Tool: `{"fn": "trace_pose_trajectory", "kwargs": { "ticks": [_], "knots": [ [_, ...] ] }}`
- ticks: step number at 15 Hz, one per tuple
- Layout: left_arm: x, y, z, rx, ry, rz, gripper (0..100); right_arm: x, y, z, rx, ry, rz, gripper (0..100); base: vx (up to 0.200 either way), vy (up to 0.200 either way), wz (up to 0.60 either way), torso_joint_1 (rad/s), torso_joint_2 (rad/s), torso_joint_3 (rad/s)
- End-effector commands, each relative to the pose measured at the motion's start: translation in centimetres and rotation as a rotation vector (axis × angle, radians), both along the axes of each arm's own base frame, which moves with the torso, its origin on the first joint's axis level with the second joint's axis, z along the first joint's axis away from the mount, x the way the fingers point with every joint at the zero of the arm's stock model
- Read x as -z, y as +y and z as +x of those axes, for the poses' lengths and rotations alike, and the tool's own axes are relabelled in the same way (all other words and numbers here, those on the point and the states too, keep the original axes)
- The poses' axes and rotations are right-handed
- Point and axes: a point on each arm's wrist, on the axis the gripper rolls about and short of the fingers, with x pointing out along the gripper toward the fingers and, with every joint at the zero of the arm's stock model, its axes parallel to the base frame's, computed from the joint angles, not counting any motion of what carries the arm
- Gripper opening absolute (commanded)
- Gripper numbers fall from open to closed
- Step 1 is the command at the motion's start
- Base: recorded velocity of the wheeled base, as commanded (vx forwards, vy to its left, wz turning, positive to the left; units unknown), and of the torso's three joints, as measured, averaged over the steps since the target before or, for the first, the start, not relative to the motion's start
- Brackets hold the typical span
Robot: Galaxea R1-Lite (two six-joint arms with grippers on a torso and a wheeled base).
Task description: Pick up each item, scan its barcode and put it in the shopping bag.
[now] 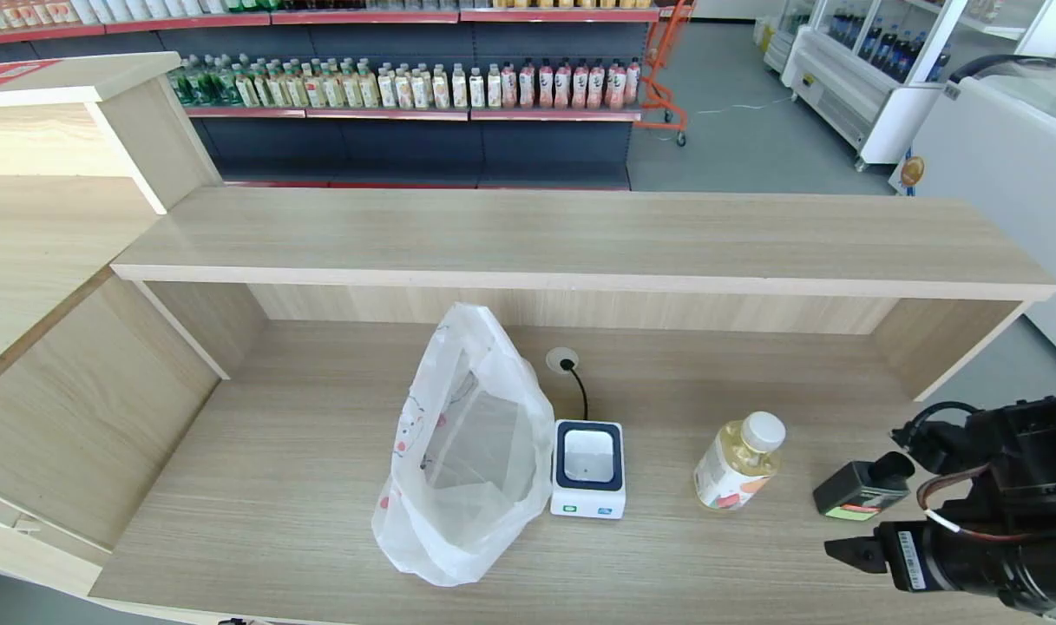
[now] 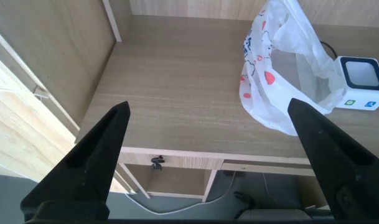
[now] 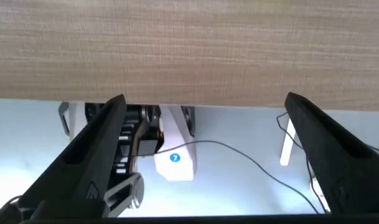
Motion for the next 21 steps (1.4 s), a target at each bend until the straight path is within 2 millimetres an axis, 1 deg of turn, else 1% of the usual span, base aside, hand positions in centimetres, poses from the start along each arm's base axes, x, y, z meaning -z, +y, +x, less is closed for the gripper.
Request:
{"fn": "trace_pose_trajectory", "kwargs": {
  "ticks": [1, 3, 5, 6, 9, 12, 16, 21],
  "knots": [
    [0.0, 0.0, 0.0, 0.000, -0.001, 0.000, 100, 3.2, 1.5, 1.8, -0.052, 0.067, -0.021, 100, 0.000, 0.000, 0.00, 0.000, 0.00, 0.000],
    [0.0, 0.0, 0.0, 0.000, -0.001, 0.000, 100, 4.0, 2.5, 2.9, -0.072, 0.033, -0.030, 100, 0.000, 0.000, 0.00, 0.000, 0.00, 0.000],
    [0.0, 0.0, 0.0, 0.000, -0.001, 0.000, 100, 4.7, 3.3, 3.4, -0.076, 0.008, -0.010, 100, 0.000, 0.000, 0.00, 0.000, 0.00, 0.000],
    [0.0, 0.0, 0.0, 0.000, -0.001, 0.000, 100, 5.3, 4.5, 4.0, -0.080, -0.027, 0.006, 100, 0.000, 0.000, 0.00, 0.000, 0.00, 0.000],
    [0.0, 0.0, 0.0, 0.000, -0.001, 0.000, 100, 6.4, 6.1, 5.4, -0.060, -0.133, -0.033, 100, 0.000, 0.000, 0.00, 0.000, 0.00, 0.000],
    [0.0, 0.0, 0.0, 0.000, -0.001, 0.000, 100, 7.2, 6.9, 6.2, -0.039, -0.201, -0.056, 100, 0.000, 0.000, 0.00, 0.000, 0.00, 0.000],
    [0.0, 0.0, 0.0, 0.000, -0.001, 0.000, 100, 7.2, 7.2, 6.8, -0.062, -0.261, -0.061, 100, 0.000, 0.000, 0.00, 0.000, 0.00, 0.000],
    [0.0, 0.0, 0.0, 0.000, -0.001, 0.000, 100, 7.7, 7.9, 8.3, -0.078, -0.367, -0.050, 100, 0.000, 0.000, 0.00, 0.000, 0.00, 0.000]
  ]
}}
